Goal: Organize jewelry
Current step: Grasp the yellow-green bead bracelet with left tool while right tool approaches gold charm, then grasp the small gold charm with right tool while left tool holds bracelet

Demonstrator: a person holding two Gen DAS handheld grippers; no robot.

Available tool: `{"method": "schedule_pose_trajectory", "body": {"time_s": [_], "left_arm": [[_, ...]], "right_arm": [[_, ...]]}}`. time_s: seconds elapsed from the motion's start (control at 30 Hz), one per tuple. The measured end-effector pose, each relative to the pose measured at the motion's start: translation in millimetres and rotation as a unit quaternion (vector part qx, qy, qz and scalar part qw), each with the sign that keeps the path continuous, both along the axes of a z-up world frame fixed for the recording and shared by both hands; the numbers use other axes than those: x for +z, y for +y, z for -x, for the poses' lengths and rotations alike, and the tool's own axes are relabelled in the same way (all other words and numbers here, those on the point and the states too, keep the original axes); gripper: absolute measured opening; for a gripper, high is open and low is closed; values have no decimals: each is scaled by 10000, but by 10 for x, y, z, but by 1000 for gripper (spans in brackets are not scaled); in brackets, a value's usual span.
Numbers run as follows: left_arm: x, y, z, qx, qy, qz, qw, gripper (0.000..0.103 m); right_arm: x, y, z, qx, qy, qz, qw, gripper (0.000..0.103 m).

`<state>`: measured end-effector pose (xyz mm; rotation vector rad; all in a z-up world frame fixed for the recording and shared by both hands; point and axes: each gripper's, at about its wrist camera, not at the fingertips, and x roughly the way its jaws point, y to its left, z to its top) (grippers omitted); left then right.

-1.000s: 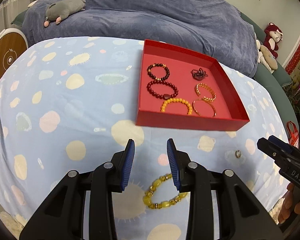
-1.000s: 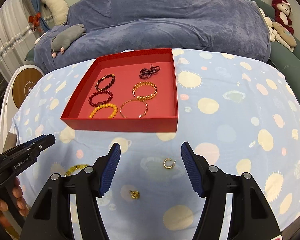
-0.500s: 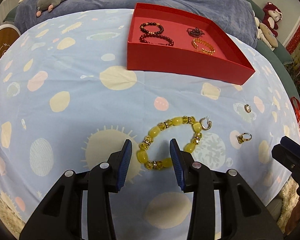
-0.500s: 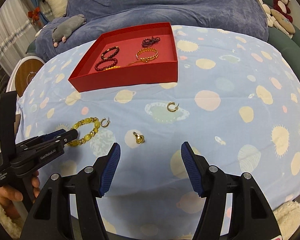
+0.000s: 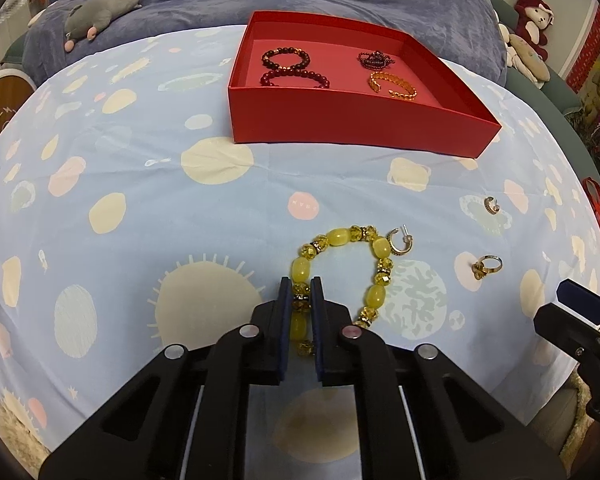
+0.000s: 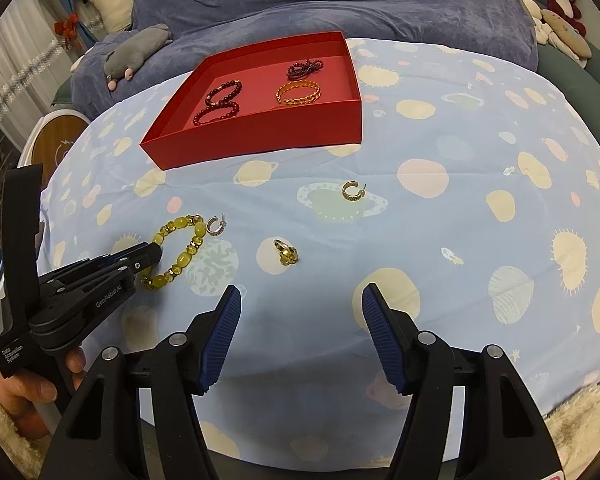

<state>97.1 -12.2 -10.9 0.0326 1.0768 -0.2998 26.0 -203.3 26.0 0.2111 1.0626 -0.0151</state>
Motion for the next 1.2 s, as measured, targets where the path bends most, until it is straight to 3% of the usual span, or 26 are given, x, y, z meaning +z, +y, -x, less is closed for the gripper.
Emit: {"method": "schedule_pose_trajectory", "body": {"time_s": [0.77, 0.9, 1.2], "left_arm": [[6, 125, 201, 200, 154, 142, 9996, 9], [2, 124, 202, 197, 153, 148, 9996, 9], [-6, 120, 198, 190, 150, 163, 9996, 9]], "right_arm": [[-197, 162, -399, 321, 38, 238, 9992, 58], [-244, 173, -484, 352, 58, 289, 9989, 53], [-334, 172, -563, 402, 199, 244, 9987, 29]]}}
